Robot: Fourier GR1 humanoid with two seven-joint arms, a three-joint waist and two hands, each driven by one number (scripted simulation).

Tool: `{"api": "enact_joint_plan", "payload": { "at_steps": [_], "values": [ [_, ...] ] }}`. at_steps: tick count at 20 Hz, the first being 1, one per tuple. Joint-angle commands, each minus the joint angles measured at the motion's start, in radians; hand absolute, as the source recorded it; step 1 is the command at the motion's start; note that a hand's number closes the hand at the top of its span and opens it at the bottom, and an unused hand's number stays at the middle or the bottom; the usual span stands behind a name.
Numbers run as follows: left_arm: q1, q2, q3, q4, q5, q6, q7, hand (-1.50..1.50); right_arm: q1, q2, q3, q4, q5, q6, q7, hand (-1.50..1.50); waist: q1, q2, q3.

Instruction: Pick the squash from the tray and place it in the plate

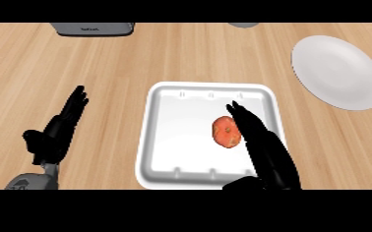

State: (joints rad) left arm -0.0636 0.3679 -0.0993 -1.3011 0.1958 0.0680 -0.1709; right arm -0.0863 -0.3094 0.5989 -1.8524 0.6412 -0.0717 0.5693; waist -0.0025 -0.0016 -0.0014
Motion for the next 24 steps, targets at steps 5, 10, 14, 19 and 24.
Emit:
{"api": "enact_joint_plan", "payload": {
  "at_steps": [5,10,14,19,24],
  "values": [
    [-0.055,-0.03,0.018,-0.012,-0.032,-0.002,0.067,0.0,-0.117,0.076,-0.06,0.082,0.02,0.189,0.159,-1.5,0.005,0.002,0.001],
    [-0.008,-0.052,0.041,-0.014,-0.054,-0.014,0.027,0.0,-0.053,0.028,-0.096,0.115,0.053,0.23,0.099,-1.5,0.003,0.002,0.001],
    [0.008,-0.053,0.066,-0.023,-0.06,-0.05,0.025,0.0,-0.094,0.14,-0.059,0.197,0.113,0.253,0.139,-1.5,0.006,0.002,0.001],
    [0.045,-0.112,0.052,-0.082,-0.119,-0.027,0.051,0.0,-0.071,0.171,-0.101,0.259,0.172,0.234,0.06,-1.5,0.005,0.001,0.001],
    [-0.05,-0.099,0.103,0.01,-0.11,-0.076,0.05,0.0,-0.143,0.225,-0.118,0.412,0.243,0.22,0.052,-1.5,0.004,0.002,0.001]
  ]
}}
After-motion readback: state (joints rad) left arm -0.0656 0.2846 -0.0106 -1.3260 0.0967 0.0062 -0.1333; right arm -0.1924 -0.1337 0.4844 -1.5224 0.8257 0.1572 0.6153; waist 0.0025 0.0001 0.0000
